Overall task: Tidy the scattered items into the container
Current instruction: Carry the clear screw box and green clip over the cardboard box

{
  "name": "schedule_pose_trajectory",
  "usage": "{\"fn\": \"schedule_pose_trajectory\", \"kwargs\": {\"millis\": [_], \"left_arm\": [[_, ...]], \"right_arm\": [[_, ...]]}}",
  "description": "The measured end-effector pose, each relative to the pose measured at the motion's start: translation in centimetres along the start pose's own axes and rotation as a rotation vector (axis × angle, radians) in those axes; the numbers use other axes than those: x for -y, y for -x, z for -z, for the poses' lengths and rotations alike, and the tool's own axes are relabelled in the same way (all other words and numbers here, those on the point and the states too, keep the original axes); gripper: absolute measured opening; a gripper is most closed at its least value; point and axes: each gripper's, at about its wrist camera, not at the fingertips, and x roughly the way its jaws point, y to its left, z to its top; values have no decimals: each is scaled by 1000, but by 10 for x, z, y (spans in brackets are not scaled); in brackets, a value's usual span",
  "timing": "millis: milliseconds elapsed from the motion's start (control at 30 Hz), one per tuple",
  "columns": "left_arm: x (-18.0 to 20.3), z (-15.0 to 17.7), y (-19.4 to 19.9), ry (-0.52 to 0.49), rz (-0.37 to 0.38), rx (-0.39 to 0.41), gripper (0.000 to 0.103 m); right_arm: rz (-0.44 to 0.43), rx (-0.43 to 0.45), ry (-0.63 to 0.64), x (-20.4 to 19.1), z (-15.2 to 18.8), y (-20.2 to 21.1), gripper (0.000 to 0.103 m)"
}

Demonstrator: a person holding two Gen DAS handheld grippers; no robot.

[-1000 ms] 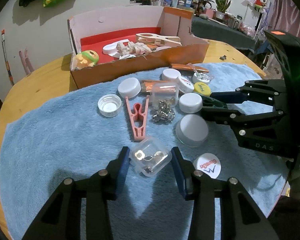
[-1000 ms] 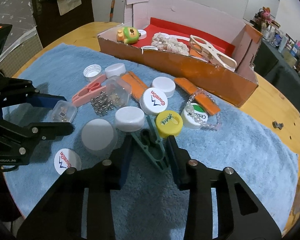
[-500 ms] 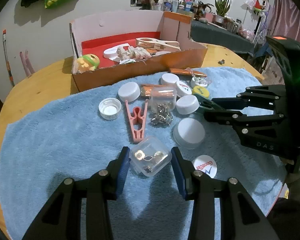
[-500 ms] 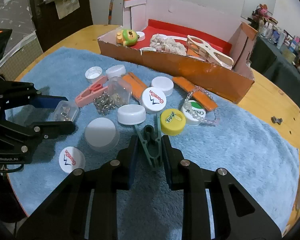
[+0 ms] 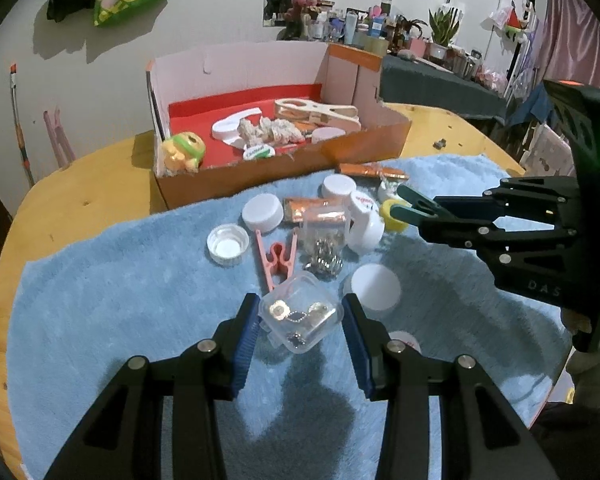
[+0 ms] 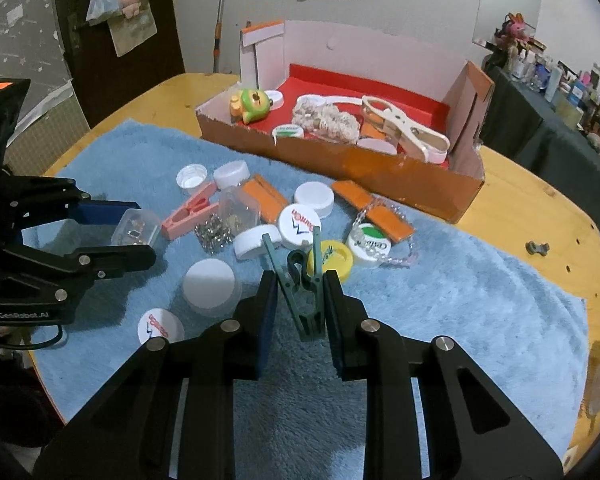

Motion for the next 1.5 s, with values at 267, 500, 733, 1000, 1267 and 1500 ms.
{"fn": "schedule_pose_trajectory", "kwargs": {"millis": [267,500,733,1000,1267,1500], "left_arm": [[-1,-17,10,-2,3,35,44],[-7,-30,14,4,2,53,44],[-13,-46,19,4,-6,73,44],[-18,-70,20,-6,-12,89,44],[-23,-94,13,-20,-38,90,44],[-31,-111,-6,-22,-59,64,44]], "right_arm": [[13,29,16,2,-17,13,22],[25,42,25,5,-29,18,22],[33,58,43,7,-46,23,22],[41,69,59,15,-66,22,22],[46,76,56,27,-85,19,22],[50,63,48,39,-104,7,22]]}}
